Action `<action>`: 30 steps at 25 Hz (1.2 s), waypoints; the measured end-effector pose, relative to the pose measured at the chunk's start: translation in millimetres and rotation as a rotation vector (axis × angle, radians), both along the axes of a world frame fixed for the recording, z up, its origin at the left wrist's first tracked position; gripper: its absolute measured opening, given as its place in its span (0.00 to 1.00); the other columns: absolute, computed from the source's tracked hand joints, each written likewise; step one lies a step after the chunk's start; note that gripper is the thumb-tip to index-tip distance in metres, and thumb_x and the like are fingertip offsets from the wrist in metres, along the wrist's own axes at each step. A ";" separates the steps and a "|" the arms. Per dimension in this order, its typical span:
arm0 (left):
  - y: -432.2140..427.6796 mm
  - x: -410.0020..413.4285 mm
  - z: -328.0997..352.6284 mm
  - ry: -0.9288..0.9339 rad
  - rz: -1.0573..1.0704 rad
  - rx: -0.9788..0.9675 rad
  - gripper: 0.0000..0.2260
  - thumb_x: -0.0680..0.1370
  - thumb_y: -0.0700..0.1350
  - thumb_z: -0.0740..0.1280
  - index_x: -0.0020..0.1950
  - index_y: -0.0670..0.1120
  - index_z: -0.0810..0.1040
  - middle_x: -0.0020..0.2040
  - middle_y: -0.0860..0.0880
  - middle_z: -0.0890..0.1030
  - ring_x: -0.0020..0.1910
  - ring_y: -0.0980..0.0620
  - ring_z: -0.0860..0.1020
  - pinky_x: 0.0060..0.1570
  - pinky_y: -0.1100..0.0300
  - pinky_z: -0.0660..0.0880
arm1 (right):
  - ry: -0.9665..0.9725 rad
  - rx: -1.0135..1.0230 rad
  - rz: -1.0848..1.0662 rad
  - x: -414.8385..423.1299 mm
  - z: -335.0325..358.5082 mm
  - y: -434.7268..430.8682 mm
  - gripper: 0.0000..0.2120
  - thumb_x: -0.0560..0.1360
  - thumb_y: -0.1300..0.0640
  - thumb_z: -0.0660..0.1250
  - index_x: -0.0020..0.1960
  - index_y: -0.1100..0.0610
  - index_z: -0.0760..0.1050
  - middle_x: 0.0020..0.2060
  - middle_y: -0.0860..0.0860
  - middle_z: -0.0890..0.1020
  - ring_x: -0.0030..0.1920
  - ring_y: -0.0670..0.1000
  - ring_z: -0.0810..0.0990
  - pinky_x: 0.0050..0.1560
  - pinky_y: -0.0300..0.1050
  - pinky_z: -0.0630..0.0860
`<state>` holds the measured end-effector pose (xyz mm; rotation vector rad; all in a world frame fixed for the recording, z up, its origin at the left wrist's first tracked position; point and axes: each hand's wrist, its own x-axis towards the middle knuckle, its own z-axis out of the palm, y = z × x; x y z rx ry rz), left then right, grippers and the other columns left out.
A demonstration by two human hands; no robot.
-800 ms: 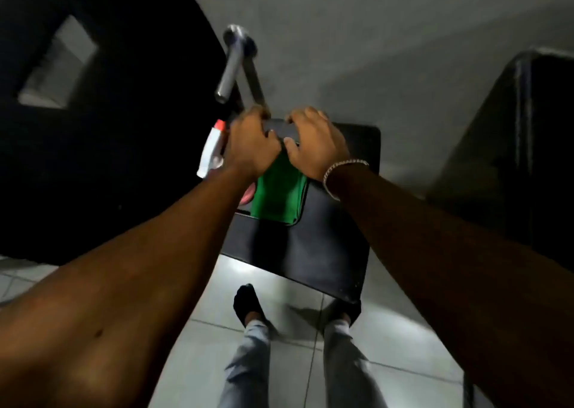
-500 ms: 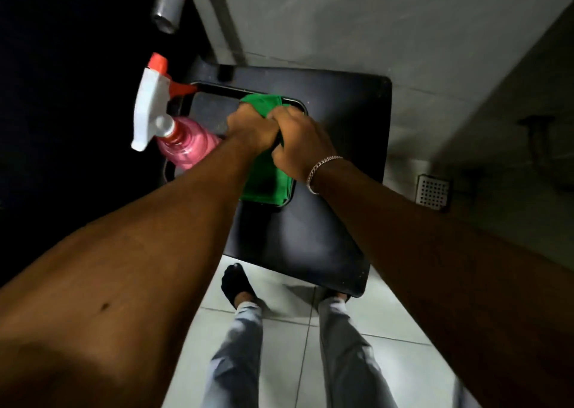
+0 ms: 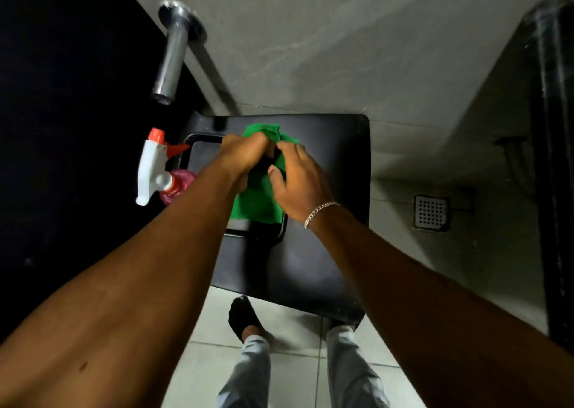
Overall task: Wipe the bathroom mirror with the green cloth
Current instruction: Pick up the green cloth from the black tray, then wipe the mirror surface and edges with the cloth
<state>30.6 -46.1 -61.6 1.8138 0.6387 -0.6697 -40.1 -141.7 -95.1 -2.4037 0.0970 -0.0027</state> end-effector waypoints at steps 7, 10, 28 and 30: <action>-46.4 -6.1 154.2 0.050 -0.193 -0.679 0.16 0.72 0.36 0.52 0.50 0.45 0.77 0.40 0.45 0.80 0.40 0.47 0.78 0.43 0.57 0.74 | -0.410 -0.212 -0.227 -4.6 119.3 -35.0 0.25 0.79 0.49 0.53 0.75 0.53 0.64 0.76 0.55 0.65 0.76 0.57 0.62 0.73 0.62 0.61; -74.1 -4.4 235.9 -0.017 -0.309 -0.798 0.16 0.74 0.39 0.52 0.57 0.47 0.74 0.43 0.47 0.77 0.39 0.50 0.77 0.37 0.61 0.75 | -0.577 -0.347 -0.284 -4.6 189.6 -67.3 0.25 0.81 0.46 0.47 0.77 0.49 0.57 0.78 0.52 0.60 0.79 0.55 0.56 0.76 0.65 0.52; -325.1 -93.8 786.1 -1.515 -0.860 -0.631 0.14 0.76 0.50 0.66 0.55 0.41 0.80 0.53 0.37 0.84 0.53 0.40 0.83 0.60 0.43 0.77 | -1.708 -0.914 -0.536 -3.5 733.7 -368.3 0.26 0.81 0.45 0.52 0.77 0.54 0.56 0.76 0.54 0.58 0.78 0.59 0.56 0.73 0.71 0.55; -331.6 -96.8 831.3 -1.757 -0.743 -0.576 0.10 0.75 0.45 0.68 0.53 0.40 0.80 0.48 0.38 0.84 0.48 0.43 0.84 0.54 0.47 0.80 | -1.775 -1.000 -0.554 0.8 795.6 -384.9 0.27 0.81 0.46 0.51 0.77 0.54 0.55 0.75 0.54 0.57 0.77 0.60 0.57 0.72 0.72 0.56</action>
